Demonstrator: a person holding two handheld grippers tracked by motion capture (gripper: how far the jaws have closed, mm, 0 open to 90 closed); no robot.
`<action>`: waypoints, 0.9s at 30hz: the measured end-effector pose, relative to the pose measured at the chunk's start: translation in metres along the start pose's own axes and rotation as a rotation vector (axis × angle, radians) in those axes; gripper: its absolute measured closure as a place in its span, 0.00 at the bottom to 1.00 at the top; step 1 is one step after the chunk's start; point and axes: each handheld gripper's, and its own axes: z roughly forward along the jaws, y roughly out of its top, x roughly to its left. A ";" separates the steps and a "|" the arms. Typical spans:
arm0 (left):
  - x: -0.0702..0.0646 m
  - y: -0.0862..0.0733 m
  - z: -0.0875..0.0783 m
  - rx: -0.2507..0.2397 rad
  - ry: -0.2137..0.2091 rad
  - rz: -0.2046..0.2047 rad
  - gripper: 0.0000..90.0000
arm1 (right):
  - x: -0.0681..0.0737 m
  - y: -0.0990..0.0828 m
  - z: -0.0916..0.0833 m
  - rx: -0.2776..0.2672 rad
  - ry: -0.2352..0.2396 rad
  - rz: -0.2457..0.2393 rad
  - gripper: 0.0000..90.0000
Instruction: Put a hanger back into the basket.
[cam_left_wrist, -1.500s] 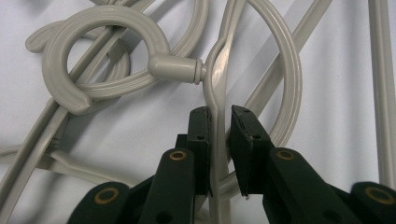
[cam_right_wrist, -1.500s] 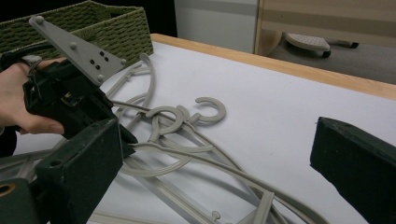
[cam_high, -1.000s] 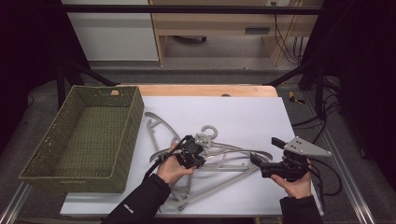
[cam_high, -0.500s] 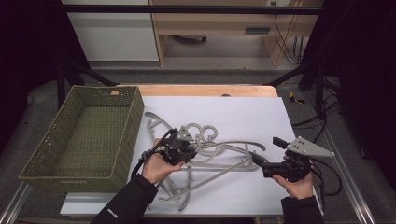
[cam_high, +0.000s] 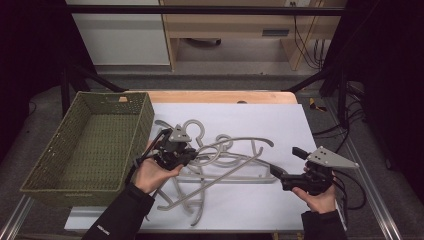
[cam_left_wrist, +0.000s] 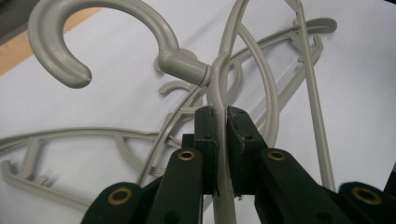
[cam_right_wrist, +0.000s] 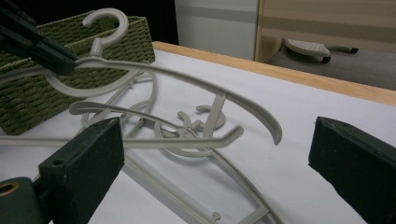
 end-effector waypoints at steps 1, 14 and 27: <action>0.001 0.001 -0.004 -0.005 0.006 -0.001 0.92 | 0.000 0.000 0.000 0.000 0.001 0.002 0.04; 0.022 0.001 -0.043 -0.047 0.066 -0.016 0.92 | 0.001 0.000 0.002 0.003 0.000 0.002 0.04; 0.050 -0.006 -0.077 -0.062 0.140 -0.051 0.92 | 0.001 -0.001 0.003 0.008 0.004 0.000 0.04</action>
